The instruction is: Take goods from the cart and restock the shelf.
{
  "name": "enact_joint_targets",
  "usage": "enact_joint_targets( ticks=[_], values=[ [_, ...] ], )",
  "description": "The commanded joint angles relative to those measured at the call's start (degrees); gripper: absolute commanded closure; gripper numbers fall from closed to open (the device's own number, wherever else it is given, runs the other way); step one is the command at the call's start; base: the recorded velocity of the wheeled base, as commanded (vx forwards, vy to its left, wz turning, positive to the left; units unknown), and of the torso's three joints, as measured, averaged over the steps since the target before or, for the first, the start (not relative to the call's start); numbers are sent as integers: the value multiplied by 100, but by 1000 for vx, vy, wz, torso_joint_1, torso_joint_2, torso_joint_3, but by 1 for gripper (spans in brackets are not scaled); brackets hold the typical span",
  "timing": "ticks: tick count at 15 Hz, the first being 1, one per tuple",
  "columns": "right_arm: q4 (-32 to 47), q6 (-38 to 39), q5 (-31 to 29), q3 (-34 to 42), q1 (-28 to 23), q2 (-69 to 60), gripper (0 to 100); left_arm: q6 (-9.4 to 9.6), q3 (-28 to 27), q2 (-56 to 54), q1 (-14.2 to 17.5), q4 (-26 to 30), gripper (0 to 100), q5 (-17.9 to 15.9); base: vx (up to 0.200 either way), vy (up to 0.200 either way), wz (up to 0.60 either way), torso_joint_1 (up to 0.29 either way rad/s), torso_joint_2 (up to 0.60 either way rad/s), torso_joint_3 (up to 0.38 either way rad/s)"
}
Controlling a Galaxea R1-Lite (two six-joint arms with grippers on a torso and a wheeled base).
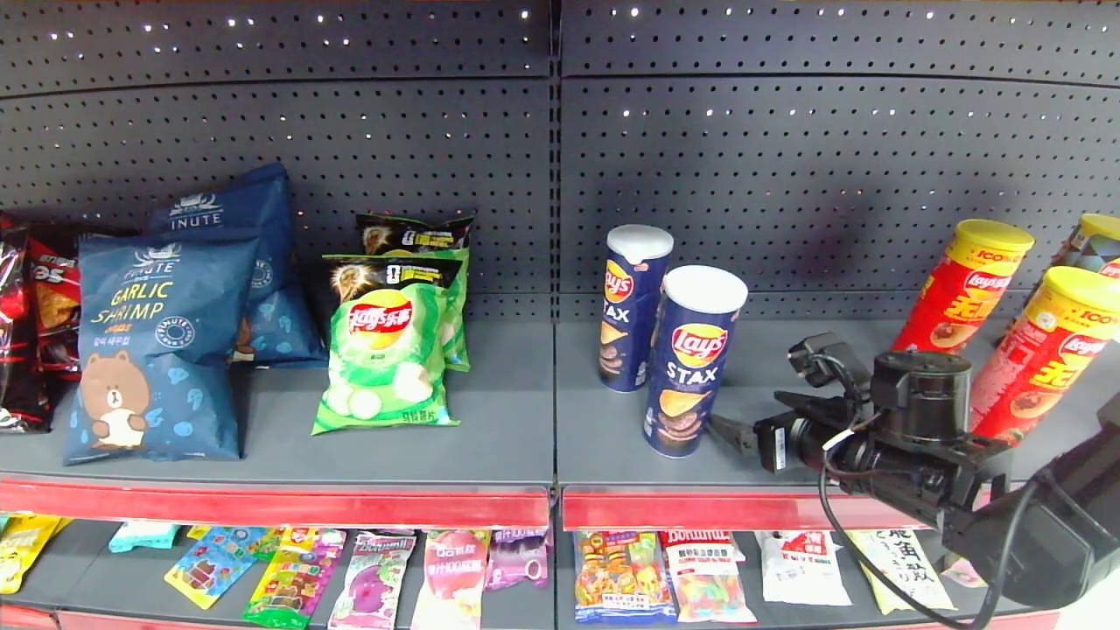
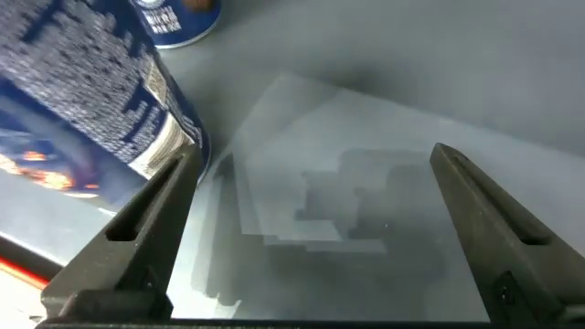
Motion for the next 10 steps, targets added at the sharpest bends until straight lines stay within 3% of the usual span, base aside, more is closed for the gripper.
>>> enact_joint_targets(
  ticks=[1, 10],
  values=[
    [0, 7, 2, -36, -15, 128, 0, -9, 2, 17, 1, -4, 0, -6, 0, 0, 0, 0, 0, 0],
    [0, -2, -34, -449, 2, 471, 0, -1, 2, 17, 1, -4, 0, 3, 0, 0, 0, 0, 0, 0]
  ],
)
